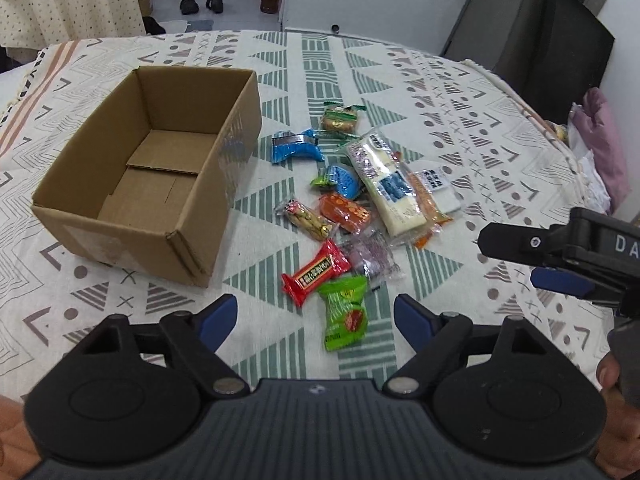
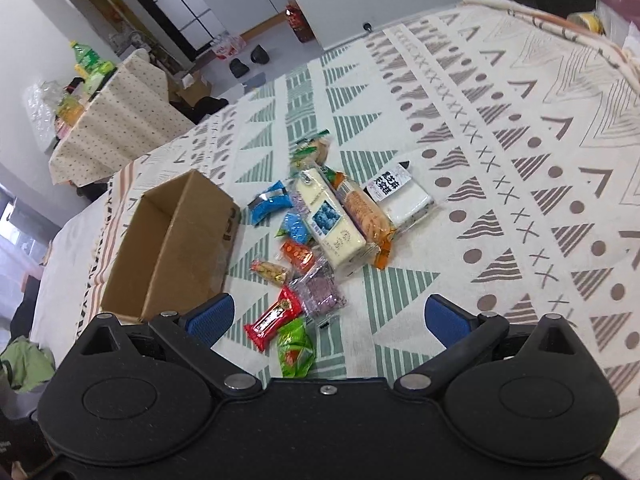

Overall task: Organize snacks
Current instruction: 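Close the left tool on the green packet while the right tool nears the purple bag, then close the right tool on the purple mesh candy bag while the left tool lifts, then drop the green packet into the box with the left tool while the right tool carries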

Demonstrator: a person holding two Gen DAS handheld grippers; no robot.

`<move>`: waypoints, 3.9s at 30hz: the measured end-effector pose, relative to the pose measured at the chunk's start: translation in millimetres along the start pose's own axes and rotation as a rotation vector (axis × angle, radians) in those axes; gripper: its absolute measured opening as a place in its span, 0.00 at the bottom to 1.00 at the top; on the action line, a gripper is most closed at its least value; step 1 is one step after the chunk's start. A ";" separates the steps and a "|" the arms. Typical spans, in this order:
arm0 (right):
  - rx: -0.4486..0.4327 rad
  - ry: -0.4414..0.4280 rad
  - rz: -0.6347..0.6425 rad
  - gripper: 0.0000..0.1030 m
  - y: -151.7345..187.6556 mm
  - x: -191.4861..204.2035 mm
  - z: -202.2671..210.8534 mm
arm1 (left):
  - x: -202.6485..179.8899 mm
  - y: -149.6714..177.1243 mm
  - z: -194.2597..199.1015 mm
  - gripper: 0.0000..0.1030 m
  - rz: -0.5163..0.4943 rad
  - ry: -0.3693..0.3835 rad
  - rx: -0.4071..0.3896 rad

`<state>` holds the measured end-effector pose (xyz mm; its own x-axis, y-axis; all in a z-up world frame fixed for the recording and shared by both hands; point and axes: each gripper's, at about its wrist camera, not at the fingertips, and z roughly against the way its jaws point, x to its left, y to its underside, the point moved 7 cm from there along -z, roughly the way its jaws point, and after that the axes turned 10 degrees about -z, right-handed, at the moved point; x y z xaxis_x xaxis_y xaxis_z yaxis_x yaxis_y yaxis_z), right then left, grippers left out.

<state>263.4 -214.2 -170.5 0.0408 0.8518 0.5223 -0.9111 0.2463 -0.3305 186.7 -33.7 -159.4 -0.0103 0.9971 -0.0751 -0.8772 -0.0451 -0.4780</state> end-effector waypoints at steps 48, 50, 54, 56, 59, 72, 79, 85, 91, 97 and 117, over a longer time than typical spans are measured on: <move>0.160 -0.005 0.188 0.33 23.1 14.4 -113.7 | 23.2 8.9 -87.5 0.27 0.224 0.058 0.157; 0.154 -0.008 0.198 0.32 23.9 17.3 -109.8 | 24.6 9.2 -83.6 0.27 0.223 0.052 0.148; 0.136 -0.031 0.205 0.32 23.3 24.5 -101.0 | 27.2 6.7 -70.4 0.27 0.206 0.030 0.121; 0.123 -0.042 0.207 0.32 22.7 28.2 -96.1 | 27.8 5.4 -63.0 0.27 0.198 0.024 0.107; 0.109 -0.069 0.209 0.32 22.3 32.8 -88.9 | 29.5 2.8 -52.4 0.27 0.191 0.017 0.085; 0.044 -0.142 0.182 0.31 21.4 47.7 -55.3 | 36.9 -7.6 -8.9 0.27 0.192 0.014 0.024; 0.046 -0.175 0.175 0.31 20.4 61.1 -43.1 | 52.2 -17.0 12.1 0.27 0.206 0.013 -0.011; 0.037 -0.167 0.177 0.31 21.3 73.1 -38.0 | 67.0 -23.7 21.7 0.27 0.227 0.017 -0.032; 0.026 -0.181 0.170 0.31 22.0 91.9 -34.9 | 81.2 -31.0 29.5 0.27 0.240 0.029 -0.053; 0.017 -0.192 0.167 0.31 23.0 113.8 -37.3 | 99.3 -37.3 33.2 0.27 0.262 0.029 -0.070; 0.033 -0.206 0.173 0.31 26.1 173.2 -61.2 | 171.8 -63.3 35.2 0.32 0.336 -0.042 -0.119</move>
<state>271.8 -32.0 -136.7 -0.1980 0.7667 0.6107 -0.9101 0.0876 -0.4050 223.6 142.6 -111.3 -0.3105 0.9270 -0.2106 -0.7593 -0.3751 -0.5317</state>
